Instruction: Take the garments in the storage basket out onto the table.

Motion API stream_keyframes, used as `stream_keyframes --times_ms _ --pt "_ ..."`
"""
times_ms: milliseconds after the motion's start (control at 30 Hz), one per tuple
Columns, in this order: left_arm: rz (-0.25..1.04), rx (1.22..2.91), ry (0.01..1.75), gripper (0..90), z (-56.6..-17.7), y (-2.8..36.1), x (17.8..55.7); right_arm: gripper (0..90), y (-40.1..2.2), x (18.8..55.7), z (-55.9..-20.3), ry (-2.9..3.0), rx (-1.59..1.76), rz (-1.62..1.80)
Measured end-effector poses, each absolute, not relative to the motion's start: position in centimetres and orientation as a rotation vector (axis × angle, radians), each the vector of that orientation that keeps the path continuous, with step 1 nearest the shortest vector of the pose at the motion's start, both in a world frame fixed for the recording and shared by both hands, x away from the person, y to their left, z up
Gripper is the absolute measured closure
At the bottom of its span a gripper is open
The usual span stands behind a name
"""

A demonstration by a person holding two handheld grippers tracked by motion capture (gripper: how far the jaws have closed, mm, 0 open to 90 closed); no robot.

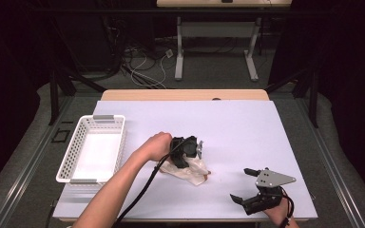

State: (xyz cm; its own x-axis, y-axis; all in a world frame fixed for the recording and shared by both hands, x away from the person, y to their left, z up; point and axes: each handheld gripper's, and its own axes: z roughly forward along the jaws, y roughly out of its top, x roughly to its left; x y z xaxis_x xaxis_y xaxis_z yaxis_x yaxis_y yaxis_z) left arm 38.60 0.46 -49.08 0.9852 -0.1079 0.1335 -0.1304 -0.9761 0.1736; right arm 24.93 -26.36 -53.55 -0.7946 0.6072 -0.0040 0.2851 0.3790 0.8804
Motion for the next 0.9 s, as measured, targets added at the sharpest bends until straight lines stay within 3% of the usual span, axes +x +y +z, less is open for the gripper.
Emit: stream_keyframes --times_ms 533,767,800,900 --pt "0.214 2.804 0.048 59.3 -50.4 2.3 38.2 0.0 -26.2 25.0 -53.6 2.325 0.787 1.376" --pt "0.231 2.681 0.265 44.2 -51.0 3.5 38.2 0.0 -26.2 25.0 -53.6 2.323 0.795 1.373" --pt "0.247 2.674 0.283 37.1 -51.1 3.7 38.1 0.0 -26.2 25.0 -53.6 2.323 0.796 1.374" --pt "0.254 2.623 0.337 29.4 -51.3 4.3 37.9 0.0 -26.2 25.0 -53.7 2.322 0.798 1.372"
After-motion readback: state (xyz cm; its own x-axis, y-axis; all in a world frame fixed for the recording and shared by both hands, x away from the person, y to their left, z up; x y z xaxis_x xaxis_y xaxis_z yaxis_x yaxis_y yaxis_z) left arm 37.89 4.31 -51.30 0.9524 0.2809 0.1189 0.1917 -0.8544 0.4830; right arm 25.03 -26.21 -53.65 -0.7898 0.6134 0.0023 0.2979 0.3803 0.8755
